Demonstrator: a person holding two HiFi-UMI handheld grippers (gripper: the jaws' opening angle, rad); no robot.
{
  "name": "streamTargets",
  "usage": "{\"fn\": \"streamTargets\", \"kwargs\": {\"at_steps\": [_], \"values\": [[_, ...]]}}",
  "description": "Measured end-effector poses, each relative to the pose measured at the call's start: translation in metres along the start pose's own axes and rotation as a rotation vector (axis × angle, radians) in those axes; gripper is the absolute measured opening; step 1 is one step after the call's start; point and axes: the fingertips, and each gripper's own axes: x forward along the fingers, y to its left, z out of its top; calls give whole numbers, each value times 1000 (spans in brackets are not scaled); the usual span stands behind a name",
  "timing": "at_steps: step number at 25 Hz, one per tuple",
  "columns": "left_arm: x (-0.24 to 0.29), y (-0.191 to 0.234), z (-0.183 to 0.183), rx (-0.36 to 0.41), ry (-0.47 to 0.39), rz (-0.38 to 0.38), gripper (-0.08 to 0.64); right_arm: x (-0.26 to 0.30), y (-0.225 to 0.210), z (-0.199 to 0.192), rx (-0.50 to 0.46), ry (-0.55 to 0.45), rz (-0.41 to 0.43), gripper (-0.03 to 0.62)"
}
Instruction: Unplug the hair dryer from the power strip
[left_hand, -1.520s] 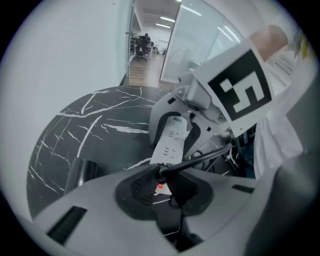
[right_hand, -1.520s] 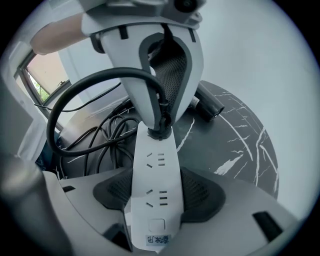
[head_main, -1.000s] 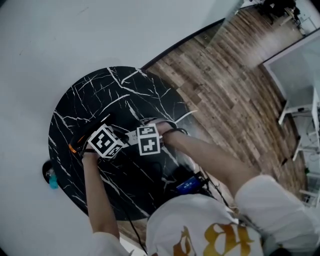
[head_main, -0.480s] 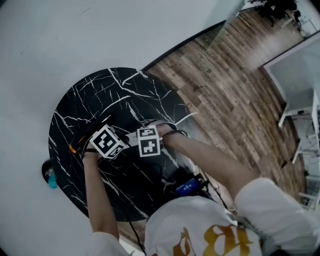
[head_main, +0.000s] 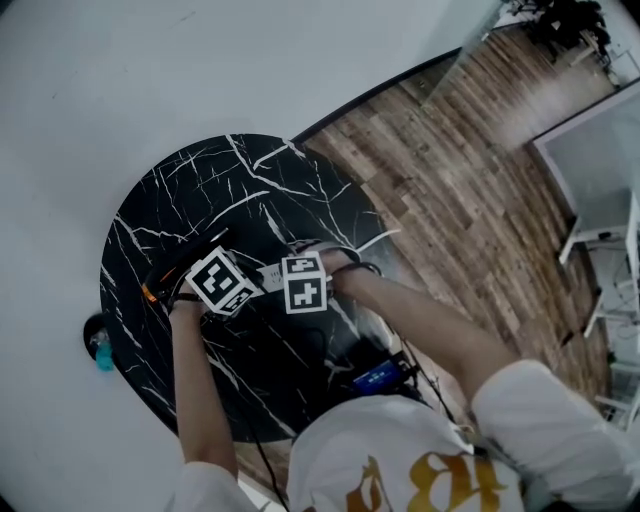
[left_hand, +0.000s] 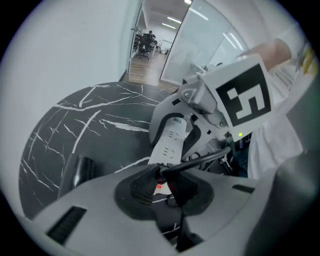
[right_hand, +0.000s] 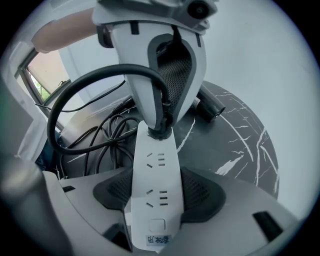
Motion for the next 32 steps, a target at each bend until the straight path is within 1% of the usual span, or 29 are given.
{"fn": "streamTargets", "kwargs": {"at_steps": [1,2,3,5,7,9,10,13,14,15,16,20,22,23,24,26,27,28,30,32], "values": [[0,-1,1,-12,-8,-31,55,0,0,0,3,-1,-1,268],[-1,-2,1,-12,-6,-36,55,0,0,1,5,-3,-2,268],[-1,-2,2,-2,2,-18,55,0,0,1,5,-4,-3,268],[1,-4,2,29,20,49,54,0,0,1,2,-7,-3,268],[6,-7,-5,34,48,100,52,0,0,1,-1,-7,-3,268],[5,-4,-8,29,62,107,51,1,0,0,0,-6,-4,268],[3,-1,-6,26,51,89,52,1,-1,0,2,-4,-4,268],[0,0,1,-13,-8,-32,54,1,0,0,8,-5,-4,268],[-1,0,1,-15,-12,-49,55,1,-1,0,10,-5,-4,268],[-1,-1,1,-6,-7,-46,55,1,-1,0,10,-5,-5,268],[-1,-1,1,10,4,-25,55,1,-1,0,11,-4,-7,268],[4,-6,-4,76,56,99,51,1,0,0,5,-5,-6,268],[3,-2,-6,85,70,130,49,0,0,0,1,-6,-5,268],[0,3,-5,81,68,126,49,0,0,0,1,-6,-5,268],[-2,5,-5,64,55,96,51,0,-1,0,2,-7,-5,268],[-2,1,-2,15,9,-9,51,1,0,2,5,-9,-4,268],[-2,-1,0,0,-6,-42,54,1,0,2,6,-9,-3,268],[-1,-2,2,-4,-13,-50,54,0,0,0,7,-8,-3,268],[0,-4,2,10,0,-8,54,0,0,-2,8,-6,-3,268],[4,-7,-1,41,38,67,52,0,0,-1,2,-5,-3,268]]}}
